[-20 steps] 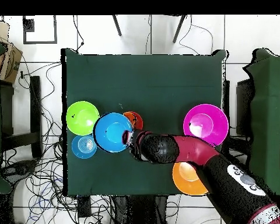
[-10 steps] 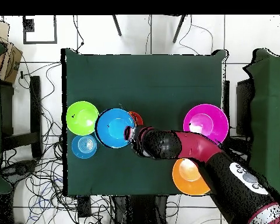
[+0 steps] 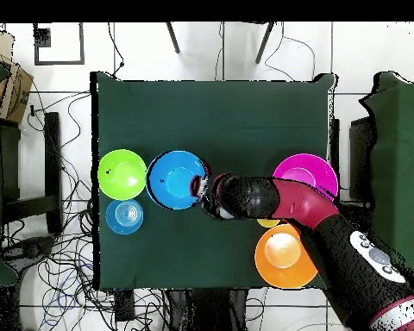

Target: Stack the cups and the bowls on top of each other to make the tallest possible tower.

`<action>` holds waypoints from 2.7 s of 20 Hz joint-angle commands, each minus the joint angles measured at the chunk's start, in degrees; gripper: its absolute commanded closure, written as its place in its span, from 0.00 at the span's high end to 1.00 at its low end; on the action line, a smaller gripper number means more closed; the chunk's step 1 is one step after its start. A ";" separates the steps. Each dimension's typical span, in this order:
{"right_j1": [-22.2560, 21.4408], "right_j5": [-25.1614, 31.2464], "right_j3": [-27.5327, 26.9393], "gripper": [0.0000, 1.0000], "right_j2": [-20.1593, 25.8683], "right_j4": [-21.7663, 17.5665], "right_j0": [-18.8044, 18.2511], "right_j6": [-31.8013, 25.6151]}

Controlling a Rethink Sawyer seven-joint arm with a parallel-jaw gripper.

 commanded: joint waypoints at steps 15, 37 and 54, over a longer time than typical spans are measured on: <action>7.86 10.81 -10.54 0.00 2.87 -1.98 -1.17 -9.88; 8.00 -4.62 0.70 0.00 4.28 -9.25 -4.46 -2.56; 2.84 -18.12 7.97 0.00 -1.53 -10.74 3.18 7.49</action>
